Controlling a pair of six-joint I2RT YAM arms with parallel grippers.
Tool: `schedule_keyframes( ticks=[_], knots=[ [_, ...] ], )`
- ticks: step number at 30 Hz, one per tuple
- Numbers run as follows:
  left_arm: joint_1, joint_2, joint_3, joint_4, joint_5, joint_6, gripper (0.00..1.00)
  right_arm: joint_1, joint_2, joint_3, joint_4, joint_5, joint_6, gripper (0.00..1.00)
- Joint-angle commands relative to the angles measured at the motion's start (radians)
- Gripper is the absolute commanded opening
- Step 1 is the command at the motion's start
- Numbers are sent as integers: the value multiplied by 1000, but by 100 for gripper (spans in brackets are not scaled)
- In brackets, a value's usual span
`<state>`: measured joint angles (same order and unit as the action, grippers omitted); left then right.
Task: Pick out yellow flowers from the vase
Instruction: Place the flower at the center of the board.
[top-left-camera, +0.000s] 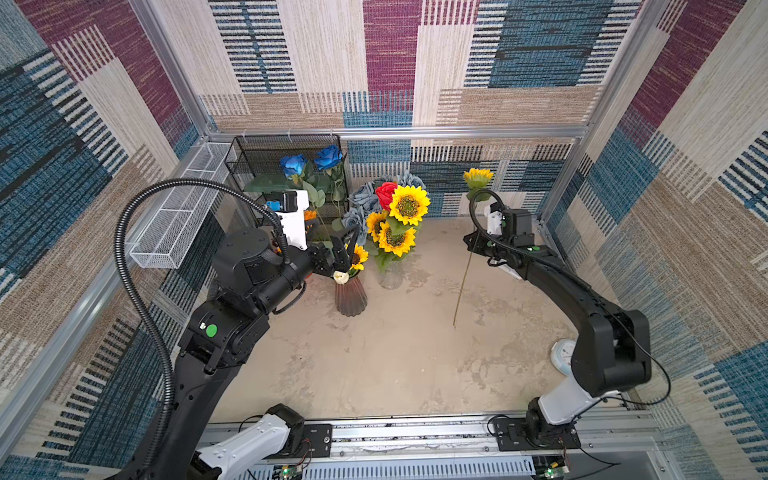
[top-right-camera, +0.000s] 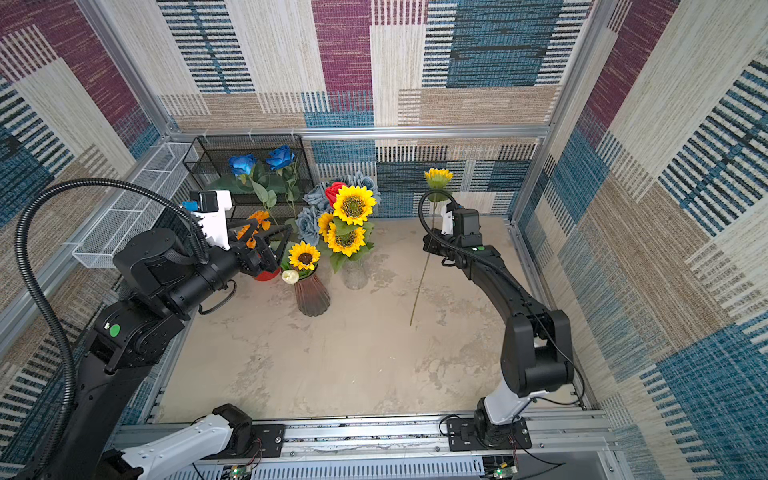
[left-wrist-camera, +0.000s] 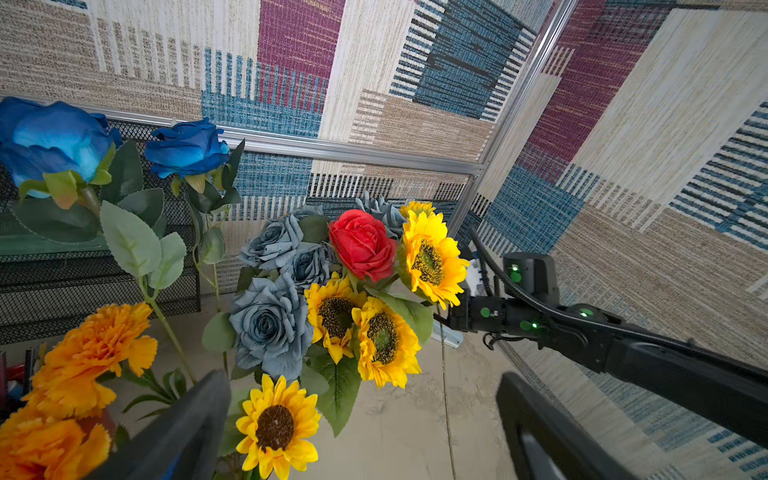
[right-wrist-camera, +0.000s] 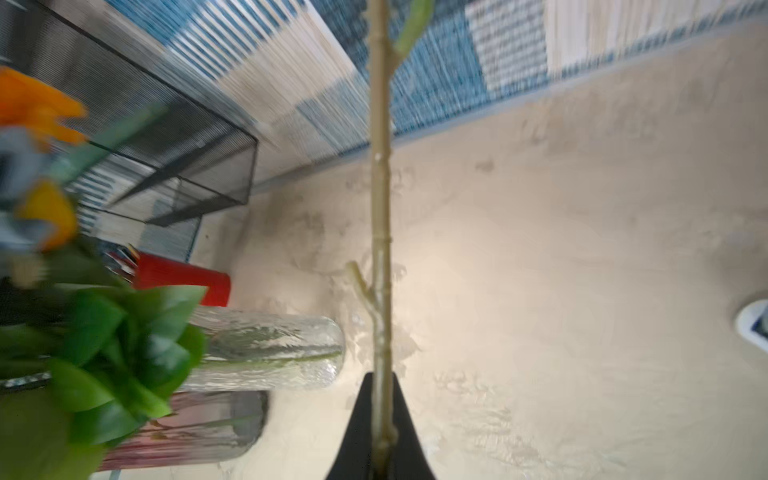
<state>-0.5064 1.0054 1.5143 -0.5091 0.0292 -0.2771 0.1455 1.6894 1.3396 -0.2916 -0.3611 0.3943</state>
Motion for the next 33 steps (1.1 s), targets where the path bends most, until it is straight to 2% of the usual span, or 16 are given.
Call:
schedule_keyframes(
  ticks=[1, 5, 8, 13, 22, 23, 25, 27, 30, 33],
  knots=[
    [0, -5, -4, 23, -15, 18, 100, 2, 118, 94, -180, -52, -63, 0],
    [1, -6, 1, 23, -14, 23, 100, 32, 206, 149, -270, 20, -115, 0],
    [1, -4, -1, 30, -5, 20, 100, 37, 256, 149, -313, 17, -127, 0],
    [0, 8, -12, 41, 8, 12, 100, 69, 235, 53, -263, 68, -108, 0],
    [0, 21, -22, 54, 22, 3, 100, 86, 192, -58, -239, 83, -112, 1],
    [0, 21, -24, 58, 24, 2, 100, 84, 190, -67, -230, 88, -111, 7],
    [1, 23, -28, 64, 29, -3, 100, 86, 191, -75, -225, 97, -115, 30],
    [0, 25, -27, 62, 31, -3, 100, 89, 191, -76, -227, 108, -119, 43],
    [0, 25, -19, 55, 29, -3, 100, 97, 185, -77, -230, 114, -120, 59],
    [1, 20, -21, 57, 26, -2, 100, 105, 151, -88, -215, 117, -117, 63]
  ],
)
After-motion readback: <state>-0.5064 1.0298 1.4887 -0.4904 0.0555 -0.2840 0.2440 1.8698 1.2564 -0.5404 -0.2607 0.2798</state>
